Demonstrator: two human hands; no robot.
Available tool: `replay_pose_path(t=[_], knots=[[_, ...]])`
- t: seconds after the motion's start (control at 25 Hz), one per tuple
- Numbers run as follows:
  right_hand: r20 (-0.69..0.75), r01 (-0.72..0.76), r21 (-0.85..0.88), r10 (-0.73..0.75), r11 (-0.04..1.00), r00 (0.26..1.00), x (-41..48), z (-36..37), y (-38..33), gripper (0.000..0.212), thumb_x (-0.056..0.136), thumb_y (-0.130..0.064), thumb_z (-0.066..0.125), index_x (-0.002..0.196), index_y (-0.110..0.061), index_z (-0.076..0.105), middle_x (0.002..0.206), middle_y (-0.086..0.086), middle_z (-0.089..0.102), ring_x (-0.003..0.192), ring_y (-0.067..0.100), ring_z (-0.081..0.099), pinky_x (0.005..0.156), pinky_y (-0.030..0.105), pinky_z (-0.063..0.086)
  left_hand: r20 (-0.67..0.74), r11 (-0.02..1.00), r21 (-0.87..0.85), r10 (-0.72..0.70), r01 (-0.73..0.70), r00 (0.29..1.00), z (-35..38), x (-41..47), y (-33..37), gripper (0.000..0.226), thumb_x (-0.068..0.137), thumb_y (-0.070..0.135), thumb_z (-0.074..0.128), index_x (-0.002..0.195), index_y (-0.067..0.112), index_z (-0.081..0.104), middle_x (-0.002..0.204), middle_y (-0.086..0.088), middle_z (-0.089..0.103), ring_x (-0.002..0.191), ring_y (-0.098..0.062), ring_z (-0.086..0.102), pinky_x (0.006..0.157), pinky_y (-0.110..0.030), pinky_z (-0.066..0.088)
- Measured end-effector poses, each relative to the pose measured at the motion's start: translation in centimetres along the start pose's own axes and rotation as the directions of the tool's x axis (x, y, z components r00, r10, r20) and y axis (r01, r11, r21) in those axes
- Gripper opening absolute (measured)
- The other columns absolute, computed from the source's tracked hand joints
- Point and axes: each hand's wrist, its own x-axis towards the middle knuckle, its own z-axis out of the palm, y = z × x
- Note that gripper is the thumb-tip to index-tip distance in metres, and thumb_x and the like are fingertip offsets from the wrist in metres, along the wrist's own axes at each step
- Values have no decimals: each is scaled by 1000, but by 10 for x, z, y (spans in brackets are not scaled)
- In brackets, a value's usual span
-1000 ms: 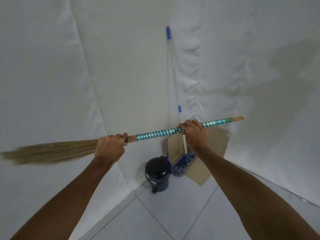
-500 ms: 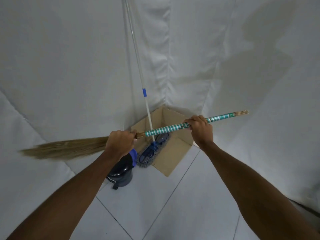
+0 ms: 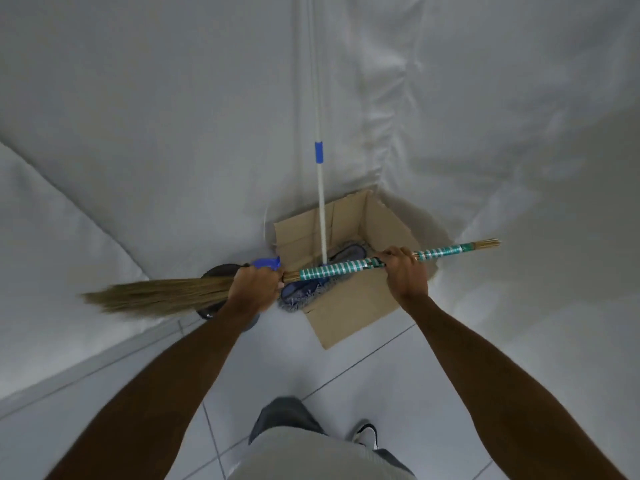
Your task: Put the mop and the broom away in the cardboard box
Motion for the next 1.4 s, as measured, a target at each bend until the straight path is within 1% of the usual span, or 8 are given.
replay_pose_path(t=[0.12, 0.28, 0.44, 0.68, 0.8, 0.96, 1.2, 1.4], knots=[[107, 44, 53, -50, 998, 993, 63, 30, 25, 43, 72, 9, 69, 104, -20, 74, 102, 4, 72, 95, 27, 66, 69, 36, 55, 64, 983, -112, -138, 145, 988, 15, 39, 18, 28, 89, 38, 62, 112, 25, 70, 84, -5, 73, 67, -30, 70, 55, -29, 36], [214, -4, 14, 1, 1000, 977, 146, 104, 38, 49, 75, 5, 67, 114, -24, 71, 116, 4, 68, 119, 31, 53, 99, 49, 39, 185, 919, -186, -315, 348, 931, 78, 113, 39, 15, 77, 27, 80, 91, 23, 76, 66, -1, 71, 52, -25, 65, 47, -25, 42], [296, -159, 112, 120, 981, 947, 209, 204, 44, 58, 80, 7, 61, 124, -30, 65, 132, 3, 59, 132, 30, 38, 95, 49, 34, 345, 812, -301, -396, 500, 851, 165, 183, 61, 27, 72, 12, 82, 98, 17, 77, 69, -6, 71, 53, -30, 65, 47, -29, 48], [470, -258, 314, 87, 914, 878, 255, 488, 68, 35, 79, -11, 75, 112, -24, 71, 112, -1, 63, 124, 21, 39, 92, 42, 51, 475, 752, -210, -480, 625, 738, 410, 236, 118, 29, 72, -4, 74, 93, 17, 71, 71, -5, 68, 60, -31, 64, 46, -30, 44], [518, -204, 364, -15, 909, 855, 251, 636, 82, 37, 79, -17, 77, 114, -24, 70, 115, 2, 59, 115, 10, 32, 94, 32, 47, 517, 699, -161, -542, 697, 663, 546, 244, 151, 26, 82, 4, 65, 103, 20, 67, 81, -10, 67, 70, -38, 64, 50, -36, 47], [535, -140, 353, -77, 925, 841, 248, 790, 123, 35, 82, -17, 74, 116, -25, 70, 113, 2, 60, 122, 21, 37, 97, 36, 48, 498, 689, -196, -543, 698, 676, 702, 273, 200, 17, 93, 18, 56, 107, 23, 63, 94, -15, 68, 83, -43, 64, 60, -43, 48], [543, -168, 312, -30, 935, 839, 242, 877, 150, 37, 81, -21, 75, 117, -27, 70, 120, 4, 60, 125, 27, 40, 96, 36, 44, 472, 694, -212, -544, 688, 694, 799, 300, 229, 14, 90, 13, 63, 102, 18, 66, 97, -15, 71, 86, -44, 66, 65, -46, 49], [556, -84, 367, -145, 927, 818, 246, 865, 151, 50, 85, -13, 71, 132, -18, 59, 137, 11, 45, 133, 27, 34, 110, 35, 37, 464, 592, -312, -588, 743, 663, 791, 304, 230, 22, 86, 8, 68, 107, 13, 65, 112, -11, 65, 98, -38, 64, 70, -43, 52]])
